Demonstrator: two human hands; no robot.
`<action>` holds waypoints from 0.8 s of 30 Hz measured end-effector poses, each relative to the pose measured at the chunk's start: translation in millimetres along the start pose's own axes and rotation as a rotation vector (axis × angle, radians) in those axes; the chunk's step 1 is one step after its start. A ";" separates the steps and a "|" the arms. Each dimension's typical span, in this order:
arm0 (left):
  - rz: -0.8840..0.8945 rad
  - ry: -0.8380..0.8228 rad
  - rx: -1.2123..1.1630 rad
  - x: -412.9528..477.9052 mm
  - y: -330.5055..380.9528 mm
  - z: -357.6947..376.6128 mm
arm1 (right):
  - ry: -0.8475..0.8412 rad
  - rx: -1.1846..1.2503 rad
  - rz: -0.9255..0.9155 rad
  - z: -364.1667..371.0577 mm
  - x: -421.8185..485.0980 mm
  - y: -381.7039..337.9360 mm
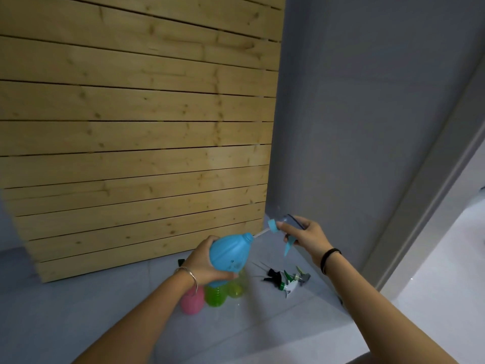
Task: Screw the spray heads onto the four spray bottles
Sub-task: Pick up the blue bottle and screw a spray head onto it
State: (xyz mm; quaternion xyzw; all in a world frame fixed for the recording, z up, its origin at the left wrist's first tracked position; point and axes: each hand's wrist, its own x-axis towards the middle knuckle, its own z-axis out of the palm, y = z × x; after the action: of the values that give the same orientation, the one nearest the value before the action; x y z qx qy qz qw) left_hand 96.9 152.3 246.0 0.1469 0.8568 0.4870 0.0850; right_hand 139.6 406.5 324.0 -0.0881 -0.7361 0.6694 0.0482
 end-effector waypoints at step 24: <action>0.009 0.012 -0.211 11.3 21.5 13.4 | 0.073 0.282 0.057 39.5 0.0 -3.4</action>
State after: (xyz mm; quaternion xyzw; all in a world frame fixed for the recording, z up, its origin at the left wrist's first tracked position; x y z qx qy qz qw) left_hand 93.7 177.2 257.6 0.1381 0.8005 0.5758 0.0928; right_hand 131.9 367.5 323.4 -0.1253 -0.6298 0.7636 0.0679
